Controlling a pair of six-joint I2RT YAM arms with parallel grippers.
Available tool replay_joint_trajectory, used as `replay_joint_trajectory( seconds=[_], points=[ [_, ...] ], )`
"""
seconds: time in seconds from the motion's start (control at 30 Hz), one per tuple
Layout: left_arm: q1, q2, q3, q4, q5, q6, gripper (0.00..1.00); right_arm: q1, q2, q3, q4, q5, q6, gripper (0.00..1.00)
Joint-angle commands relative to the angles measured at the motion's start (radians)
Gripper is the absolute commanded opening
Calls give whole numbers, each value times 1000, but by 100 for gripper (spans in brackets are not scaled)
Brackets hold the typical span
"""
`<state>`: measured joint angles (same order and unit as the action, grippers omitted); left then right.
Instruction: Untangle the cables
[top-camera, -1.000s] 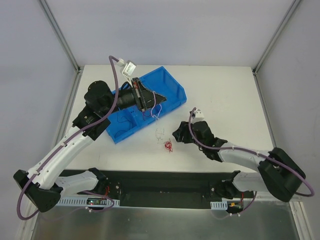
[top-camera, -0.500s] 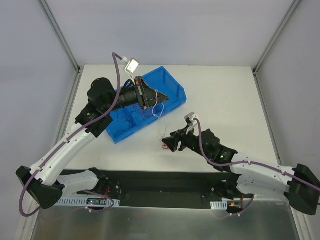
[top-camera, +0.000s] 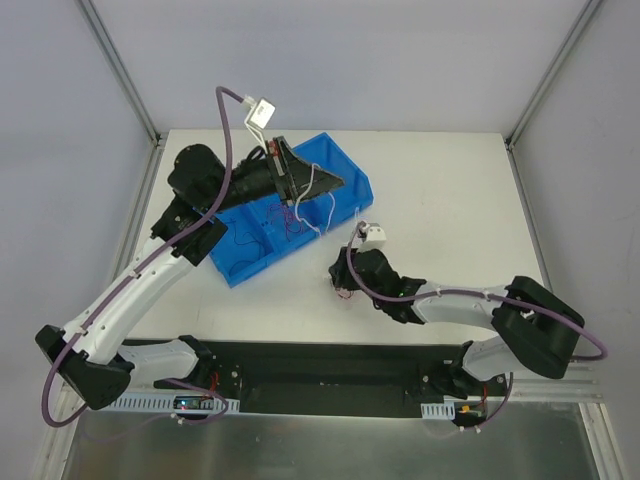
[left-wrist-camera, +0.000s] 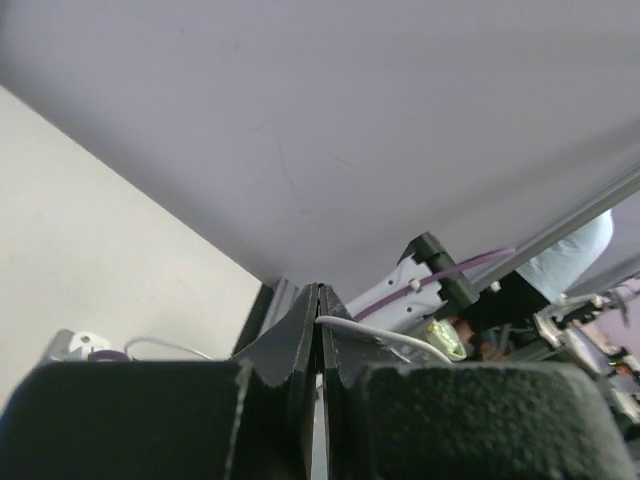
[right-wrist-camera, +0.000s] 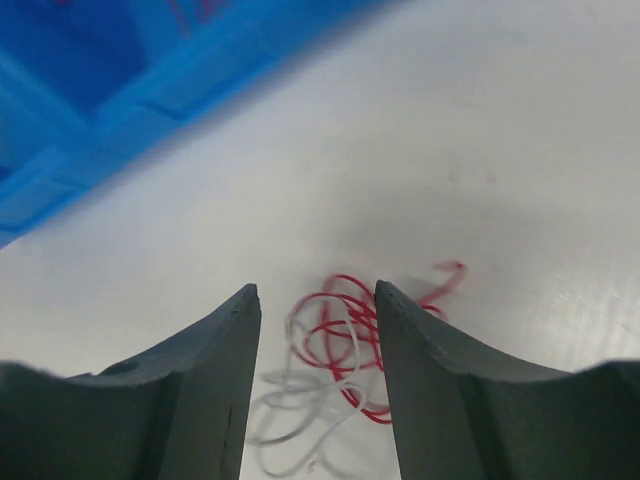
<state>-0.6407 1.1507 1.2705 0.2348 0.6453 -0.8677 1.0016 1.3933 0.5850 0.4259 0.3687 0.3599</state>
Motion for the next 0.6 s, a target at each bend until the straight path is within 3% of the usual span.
replay_joint_trajectory(
  seconds=[0.0,0.17,0.37,0.57],
  points=[
    [-4,-23,235,-21,-64,145,0,-121,39,-85,-7,43,279,52],
    [-4,-23,339,-92,-130,249,0,-198,10,-136,79,-33,269,48],
    [-2,-35,251,-111,-122,239,0,-256,-89,-180,33,15,286,48],
    [-1,-81,103,-149,-164,266,0,-265,-281,-182,-32,-68,84,63]
  ],
)
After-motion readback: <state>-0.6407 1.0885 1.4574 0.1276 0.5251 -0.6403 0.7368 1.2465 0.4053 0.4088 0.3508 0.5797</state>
